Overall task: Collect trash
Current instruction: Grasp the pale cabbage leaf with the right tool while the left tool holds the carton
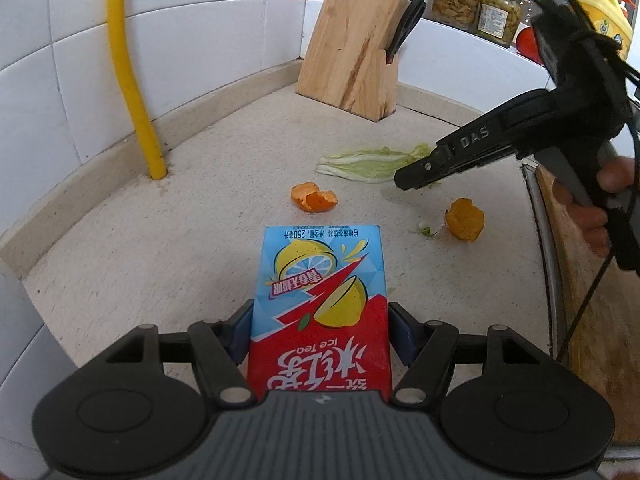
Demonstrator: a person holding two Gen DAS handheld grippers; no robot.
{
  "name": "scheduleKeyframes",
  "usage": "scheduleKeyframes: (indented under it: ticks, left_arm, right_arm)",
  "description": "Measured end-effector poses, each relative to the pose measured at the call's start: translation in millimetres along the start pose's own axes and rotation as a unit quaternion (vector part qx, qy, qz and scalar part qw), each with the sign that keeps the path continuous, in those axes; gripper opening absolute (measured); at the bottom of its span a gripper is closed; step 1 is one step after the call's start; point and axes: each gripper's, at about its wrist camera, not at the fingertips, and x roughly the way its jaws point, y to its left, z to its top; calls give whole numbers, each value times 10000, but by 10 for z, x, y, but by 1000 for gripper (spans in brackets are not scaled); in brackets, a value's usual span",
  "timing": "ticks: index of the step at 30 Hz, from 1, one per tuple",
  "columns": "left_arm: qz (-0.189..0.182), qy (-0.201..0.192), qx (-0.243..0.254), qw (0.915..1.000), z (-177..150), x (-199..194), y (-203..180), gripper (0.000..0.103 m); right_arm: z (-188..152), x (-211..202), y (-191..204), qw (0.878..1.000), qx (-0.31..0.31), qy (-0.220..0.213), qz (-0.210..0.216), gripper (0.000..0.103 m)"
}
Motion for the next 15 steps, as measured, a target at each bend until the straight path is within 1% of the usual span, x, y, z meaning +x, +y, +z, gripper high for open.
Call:
scheduleKeyframes:
  ticks: [1, 3, 4, 5, 6, 7, 8, 9, 10, 11, 12, 13, 15]
  left_arm:
    - [-5, 18, -24, 10000, -1, 7, 11, 62]
    - [-26, 35, -86, 10000, -5, 13, 28, 62]
    - [-48, 29, -119, 9999, -5, 11, 33, 62]
    - [-69, 21, -130, 9999, -4, 10, 35, 62]
    - [-76, 11, -128, 9999, 2, 11, 33, 62]
    - [-67, 0, -125, 9999, 8, 14, 28, 62]
    - [-60, -10, -129, 9999, 12, 19, 22, 62]
    - [-67, -16, -135, 9999, 18, 30, 20, 62]
    - [-75, -13, -145, 9999, 21, 41, 23, 62]
    - [-80, -5, -156, 9998, 25, 53, 25, 62]
    - [-86, 5, -160, 9998, 27, 66, 25, 62]
    - [-95, 14, -157, 9998, 27, 76, 27, 62]
    - [-108, 35, -143, 9998, 29, 91, 22, 62]
  right_arm:
    - [27, -10, 32, 9998, -175, -32, -66, 29]
    - [108, -11, 63, 9979, -527, -166, -339, 75]
    - [167, 14, 69, 9961, -742, -208, -419, 79]
    - [217, 43, 66, 9941, -928, -260, -493, 78]
    - [281, 100, 57, 9919, -1124, -220, -556, 78]
    - [340, 178, 33, 9909, -1213, -106, -580, 78]
    - [393, 268, -7, 9908, -1222, -7, -580, 75]
    - [433, 351, -39, 9910, -1204, 77, -585, 67]
    - [449, 426, -57, 9907, -1217, 169, -589, 62]
    - [437, 488, -66, 9900, -1240, 255, -619, 50]
    - [433, 560, -69, 9888, -1267, 370, -693, 49]
    - [409, 547, -59, 9883, -1301, 300, -734, 47]
    - [395, 529, -3, 9875, -1345, 360, -739, 33]
